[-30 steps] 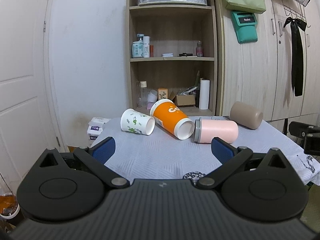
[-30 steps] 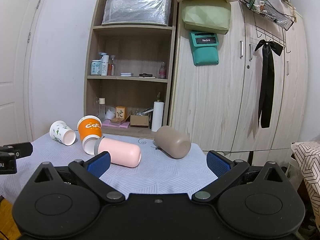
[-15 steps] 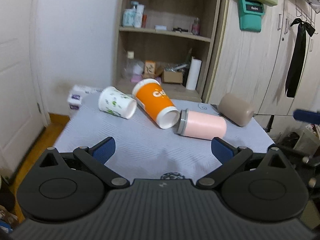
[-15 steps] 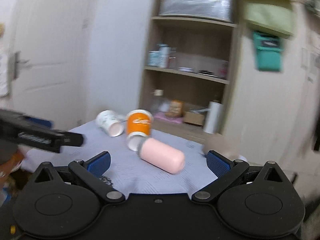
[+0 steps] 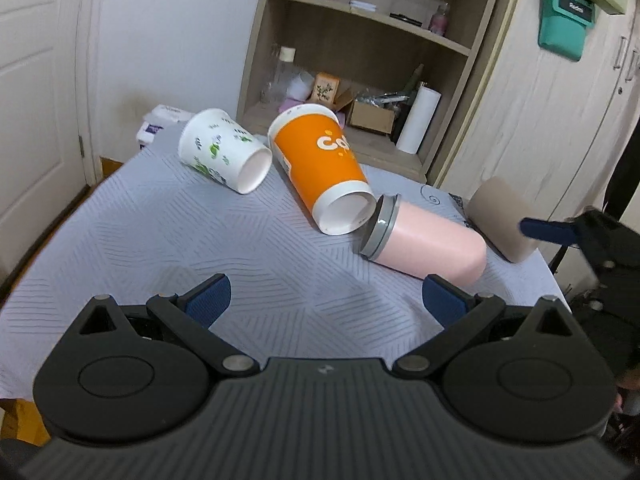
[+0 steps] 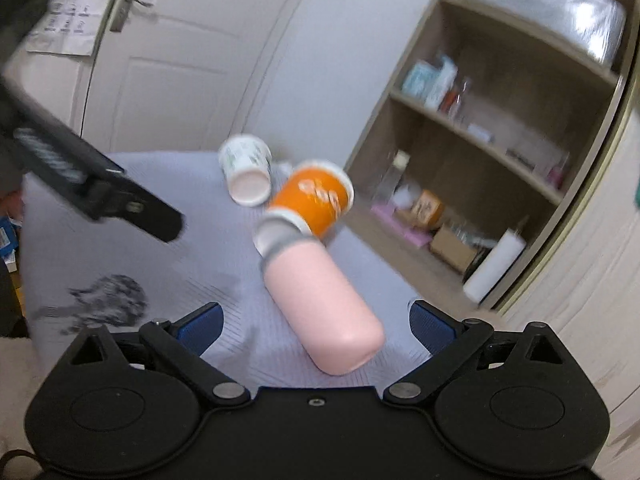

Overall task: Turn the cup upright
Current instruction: 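Move the right tool down to the lying pink tumbler, fingers around its body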

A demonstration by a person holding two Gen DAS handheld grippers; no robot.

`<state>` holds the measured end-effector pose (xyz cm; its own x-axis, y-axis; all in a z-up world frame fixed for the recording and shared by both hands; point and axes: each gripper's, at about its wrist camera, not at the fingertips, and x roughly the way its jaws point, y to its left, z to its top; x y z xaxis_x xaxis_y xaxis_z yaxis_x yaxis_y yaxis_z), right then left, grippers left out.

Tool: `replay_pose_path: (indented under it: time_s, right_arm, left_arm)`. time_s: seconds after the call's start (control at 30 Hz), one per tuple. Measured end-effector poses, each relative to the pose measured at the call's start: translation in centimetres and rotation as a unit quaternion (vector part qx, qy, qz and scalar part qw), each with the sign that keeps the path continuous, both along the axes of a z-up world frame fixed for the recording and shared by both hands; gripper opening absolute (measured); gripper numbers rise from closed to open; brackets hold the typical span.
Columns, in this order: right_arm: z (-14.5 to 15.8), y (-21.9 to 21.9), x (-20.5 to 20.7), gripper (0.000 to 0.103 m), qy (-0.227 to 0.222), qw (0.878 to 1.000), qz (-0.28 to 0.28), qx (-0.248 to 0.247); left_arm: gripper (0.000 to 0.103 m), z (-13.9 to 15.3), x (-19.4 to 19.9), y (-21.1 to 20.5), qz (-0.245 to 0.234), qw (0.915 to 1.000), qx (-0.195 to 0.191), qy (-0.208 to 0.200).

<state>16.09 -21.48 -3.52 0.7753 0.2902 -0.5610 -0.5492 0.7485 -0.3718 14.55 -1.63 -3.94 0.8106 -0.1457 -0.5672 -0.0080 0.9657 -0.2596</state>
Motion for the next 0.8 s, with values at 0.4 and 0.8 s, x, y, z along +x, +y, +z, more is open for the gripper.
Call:
replay_pose_path:
  time_s: [0.4, 0.8]
  right_arm:
    - [-2.3, -0.2, 6.6, 0.101, 0.09, 0.994, 0.039, -0.052]
    - [-2.2, -0.4, 7.3, 0.074, 0.149, 0.989, 0.005, -0.019]
  left_arm:
    - [0.102, -1.6, 2.4, 0.6, -0.014, 0.9977, -0.059, 0.029]
    - [0.103, -1.8, 1.7, 0.8, -0.03, 0.9964, -0.074, 0.03]
